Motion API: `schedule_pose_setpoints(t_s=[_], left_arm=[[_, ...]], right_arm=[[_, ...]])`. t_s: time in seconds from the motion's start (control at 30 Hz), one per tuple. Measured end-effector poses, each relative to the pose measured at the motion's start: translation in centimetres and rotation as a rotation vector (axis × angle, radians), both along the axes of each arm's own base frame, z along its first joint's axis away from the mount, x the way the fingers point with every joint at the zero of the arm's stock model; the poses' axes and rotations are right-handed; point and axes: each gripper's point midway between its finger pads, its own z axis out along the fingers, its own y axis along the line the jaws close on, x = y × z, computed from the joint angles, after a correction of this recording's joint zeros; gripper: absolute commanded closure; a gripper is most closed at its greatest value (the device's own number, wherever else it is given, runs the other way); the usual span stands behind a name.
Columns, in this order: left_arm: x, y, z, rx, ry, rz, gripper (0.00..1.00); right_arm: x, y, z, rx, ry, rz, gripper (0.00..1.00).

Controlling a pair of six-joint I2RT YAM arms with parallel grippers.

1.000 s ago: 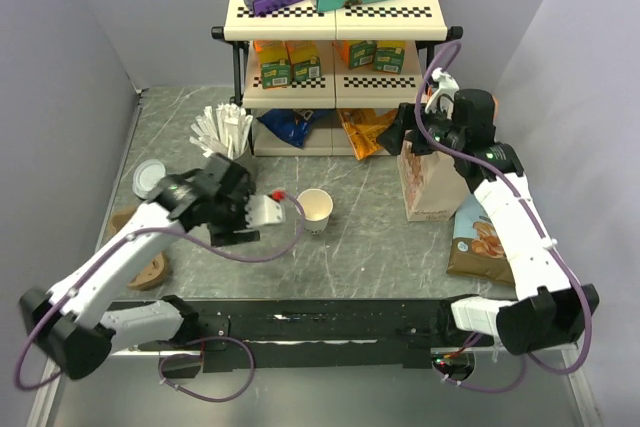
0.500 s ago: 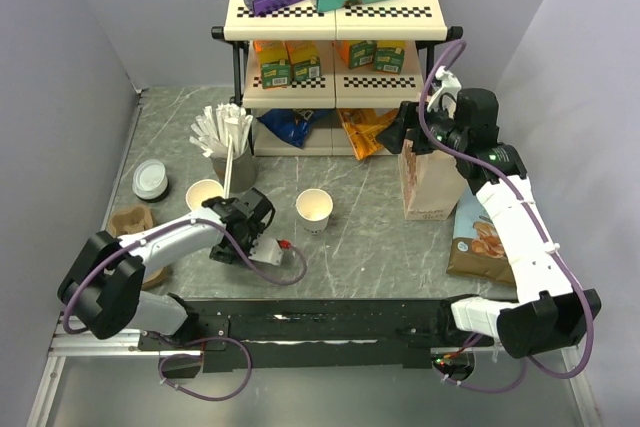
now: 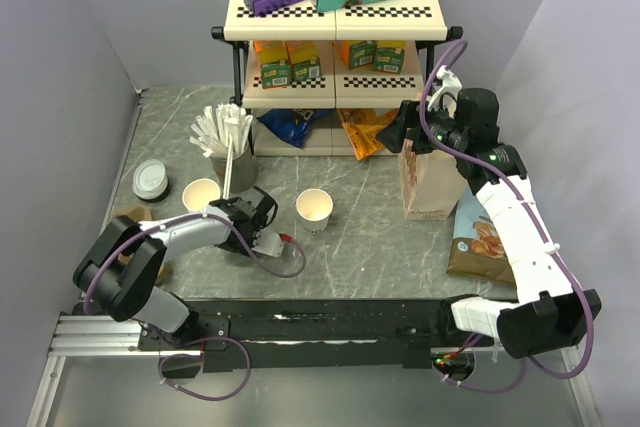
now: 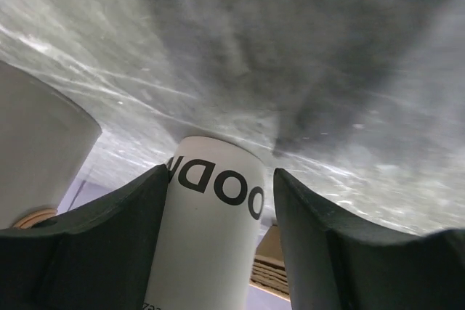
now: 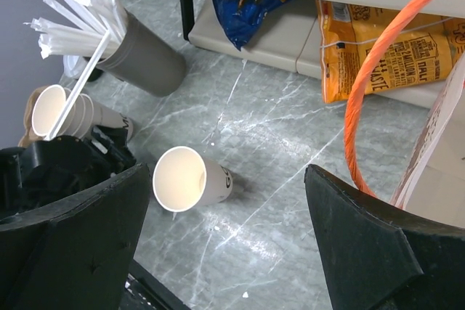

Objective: Pack the takeout coffee

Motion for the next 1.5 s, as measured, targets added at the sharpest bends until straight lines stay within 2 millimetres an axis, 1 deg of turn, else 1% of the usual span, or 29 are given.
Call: schedule_pose_setpoints(t_s=[0.23, 0.37, 0.53, 0.6, 0.77, 0.83, 1.0, 1.07, 1.13, 1.17, 1.2, 1.23, 1.3, 1.37, 1.4, 1.43, 1.47, 1.5], left_arm=[[1.9, 1.7, 0.2, 0.026, -0.049, 0.033, 0.35], [2.8, 2.7, -0.2, 0.047, -0.05, 0.053, 0.36], [4.2, 3.2, -0.7, 0.064, -0.048, 0.069, 0.37], [4.9, 3.1, -0.7, 0.063, -0.052, 0.071, 0.37], [6.7, 2.5, 0.1, 0.047, -0.097, 0.059, 0.37], [7.1, 2.4, 0.2, 0.044, -0.11, 0.054, 0.37], [7.0, 2.1, 0.5, 0.029, -0.085, 0.053, 0.37], [6.4, 1.0, 1.0, -0.015, -0.05, 0.048, 0.37], [5.7, -0.6, 2.3, -0.084, -0.03, 0.04, 0.36], [5.1, -1.6, 3.6, -0.132, -0.021, 0.034, 0.36], [4.6, -3.2, 5.4, -0.211, -0.022, 0.024, 0.36], [4.2, -4.2, 7.1, -0.272, -0.03, 0.019, 0.36], [3.7, -7.3, 12.7, -0.462, -0.086, 0.021, 0.37], [3.3, -9.9, 19.6, -0.677, -0.16, 0.051, 0.37], [3.3, -10.6, 23.3, -0.78, -0.205, 0.068, 0.37], [3.4, -10.9, 26.7, -0.874, -0.251, 0.095, 0.37], [3.6, -10.5, 30.5, -0.983, -0.304, 0.135, 0.38], [3.8, -9.7, 32.7, -1.045, -0.347, 0.174, 0.38]], right_arm=[[0.0, 0.0, 0.0, 0.002, 0.002, -0.001, 0.08], [0.0, 0.0, 0.0, -0.001, 0.0, 0.0, 0.08], [0.0, 0.0, 0.0, -0.005, -0.003, 0.001, 0.08], [0.0, -0.1, 0.0, -0.007, -0.005, 0.001, 0.08], [0.1, -0.1, 0.0, -0.01, -0.007, 0.0, 0.07], [0.1, -0.1, 0.0, -0.01, -0.008, -0.001, 0.07], [0.1, -0.1, 0.0, -0.011, -0.01, 0.0, 0.07], [0.1, -0.1, 0.0, -0.014, -0.012, 0.0, 0.07], [0.1, -0.2, 0.0, -0.016, -0.014, 0.0, 0.07], [0.1, -0.2, 0.0, -0.017, -0.015, 0.0, 0.07], [0.1, -0.2, 0.0, -0.018, -0.015, 0.0, 0.07], [0.1, -0.2, 0.0, -0.02, -0.016, 0.001, 0.07], [0.2, -0.3, 0.0, -0.027, -0.021, 0.0, 0.07], [0.3, -0.4, 0.0, -0.037, -0.026, -0.003, 0.07], [0.3, -0.5, -0.1, -0.043, -0.029, -0.005, 0.07], [0.3, -0.5, -0.1, -0.047, -0.031, -0.005, 0.07], [0.3, -0.6, -0.1, -0.051, -0.031, -0.006, 0.07], [0.3, -0.6, -0.2, -0.054, -0.031, -0.005, 0.07]])
